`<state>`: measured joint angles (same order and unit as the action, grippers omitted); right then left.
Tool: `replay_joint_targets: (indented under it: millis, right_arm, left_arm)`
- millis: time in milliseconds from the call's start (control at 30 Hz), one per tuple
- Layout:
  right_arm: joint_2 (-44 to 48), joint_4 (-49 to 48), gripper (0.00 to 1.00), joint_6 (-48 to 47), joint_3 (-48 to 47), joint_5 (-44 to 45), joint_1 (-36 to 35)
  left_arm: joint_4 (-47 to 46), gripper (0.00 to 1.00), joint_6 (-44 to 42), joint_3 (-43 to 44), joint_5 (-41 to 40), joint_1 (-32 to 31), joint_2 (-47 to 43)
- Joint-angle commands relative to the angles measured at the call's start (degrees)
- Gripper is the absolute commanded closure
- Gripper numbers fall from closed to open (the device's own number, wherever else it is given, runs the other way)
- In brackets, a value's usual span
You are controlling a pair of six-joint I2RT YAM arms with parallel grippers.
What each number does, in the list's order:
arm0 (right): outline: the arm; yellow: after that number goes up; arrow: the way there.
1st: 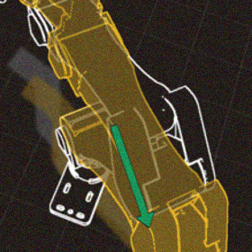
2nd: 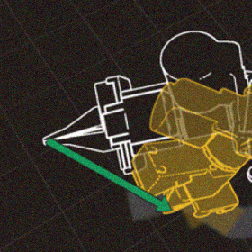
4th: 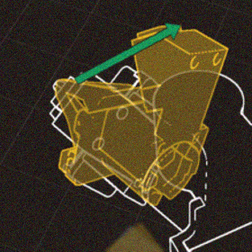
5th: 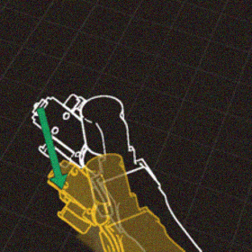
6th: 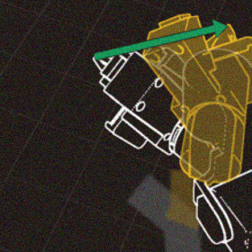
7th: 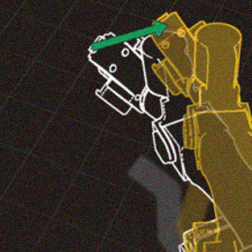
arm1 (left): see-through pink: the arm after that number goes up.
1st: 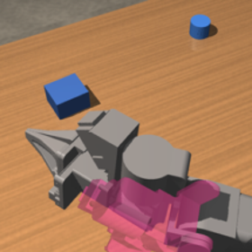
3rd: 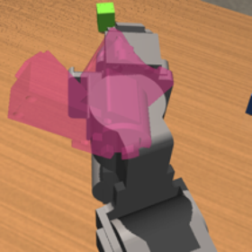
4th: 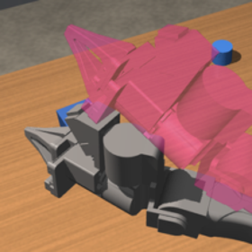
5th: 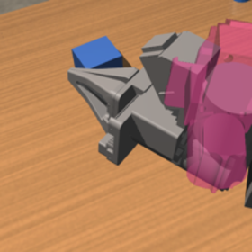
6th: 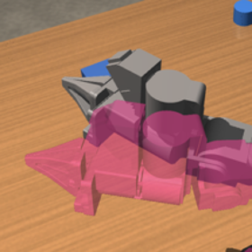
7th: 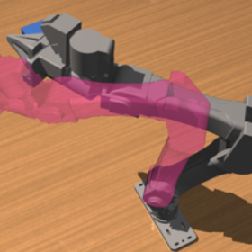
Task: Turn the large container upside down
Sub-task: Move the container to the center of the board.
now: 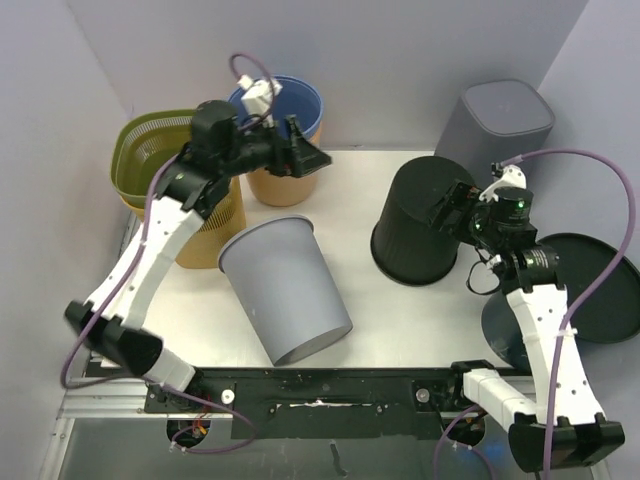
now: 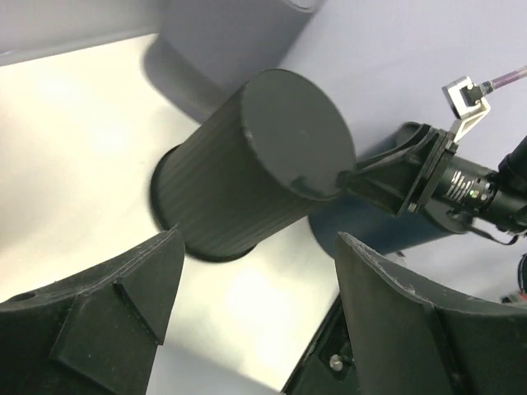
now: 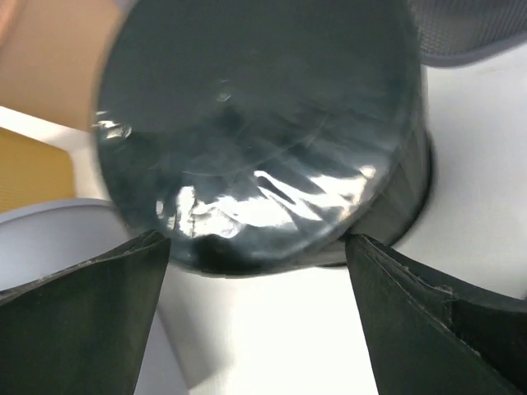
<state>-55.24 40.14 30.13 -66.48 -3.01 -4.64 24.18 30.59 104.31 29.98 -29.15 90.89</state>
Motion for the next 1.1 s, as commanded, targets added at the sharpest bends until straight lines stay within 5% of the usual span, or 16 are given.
replay_joint_targets:
  millis: [0, 233, 400, 533, 733, 1067]
  right_arm:
    - [-5.18, -2.52, 0.08, -2.53, 0.82, 1.54, 0.33]
    - [-15.31, -15.51, 0.08, 0.34, 0.42, -1.89, 0.39]
    - [-26.97, -25.19, 0.08, 1.94, -9.00, -0.64, 0.43]
    - [-33.70, -20.70, 0.08, 3.76, -19.69, -1.19, 0.16]
    - [-21.79, -22.36, 0.06, 1.34, -10.15, 0.46, -5.61]
    - [-3.02, -6.64, 0.05, 2.57, 1.71, 7.60, -4.79]
  left_arm:
    - [0.02, 0.26, -2.90, -10.96, -7.78, 2.82, -11.38]
    - [9.81, 0.25, -4.90, -17.82, -14.69, 6.66, -19.16]
    - [12.18, 0.25, -6.27, -20.11, -15.87, 6.91, -20.25]
    - [17.65, 0.25, -9.77, -16.54, -15.62, 6.72, -18.16]
    - [20.04, 0.25, -18.62, -15.88, -18.05, 6.49, -18.62]
    - [27.70, 0.24, -28.27, -12.22, -22.22, 5.25, -9.01]
